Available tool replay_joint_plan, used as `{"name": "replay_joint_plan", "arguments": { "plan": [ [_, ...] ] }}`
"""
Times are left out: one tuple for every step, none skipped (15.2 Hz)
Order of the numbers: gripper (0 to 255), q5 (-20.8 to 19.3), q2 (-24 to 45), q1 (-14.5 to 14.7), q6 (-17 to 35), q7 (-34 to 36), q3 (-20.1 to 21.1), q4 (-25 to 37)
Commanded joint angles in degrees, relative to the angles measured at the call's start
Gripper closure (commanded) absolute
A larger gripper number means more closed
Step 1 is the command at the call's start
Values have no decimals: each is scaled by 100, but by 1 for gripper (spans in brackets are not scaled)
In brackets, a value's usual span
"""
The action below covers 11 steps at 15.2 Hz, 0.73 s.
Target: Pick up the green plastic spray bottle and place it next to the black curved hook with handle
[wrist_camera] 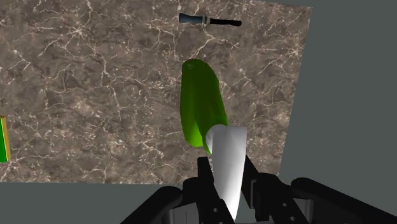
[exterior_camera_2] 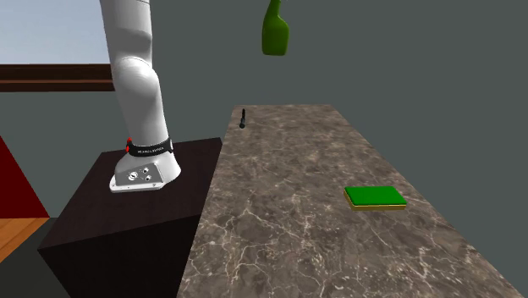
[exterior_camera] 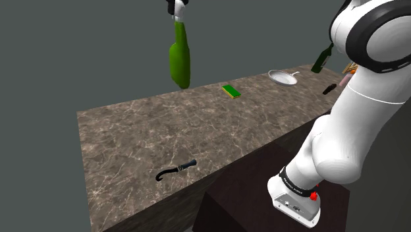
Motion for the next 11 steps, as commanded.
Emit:
{"name": "replay_joint_plan", "arguments": {
  "plan": [
    [255, -94, 406, 180, -165, 254, 112, 565],
    [255, -73, 306, 169, -30, 247, 101, 331],
    [255, -57, 215, 156, 98, 240, 97, 113],
    [255, -42, 132, 144, 221, 235, 93, -91],
    [255, -29, 56, 133, 338, 229, 90, -284],
    [255, -16, -15, 124, 451, 224, 86, -467],
    [255, -5, -81, 116, 560, 219, 83, -642],
    [255, 5, -142, 109, 666, 214, 79, -809],
    [255, 14, -199, 103, 770, 209, 76, -969],
    [255, 23, -253, 97, 871, 205, 73, -1123],
    [255, 31, -303, 92, 970, 200, 70, -1272]
  ]
}}
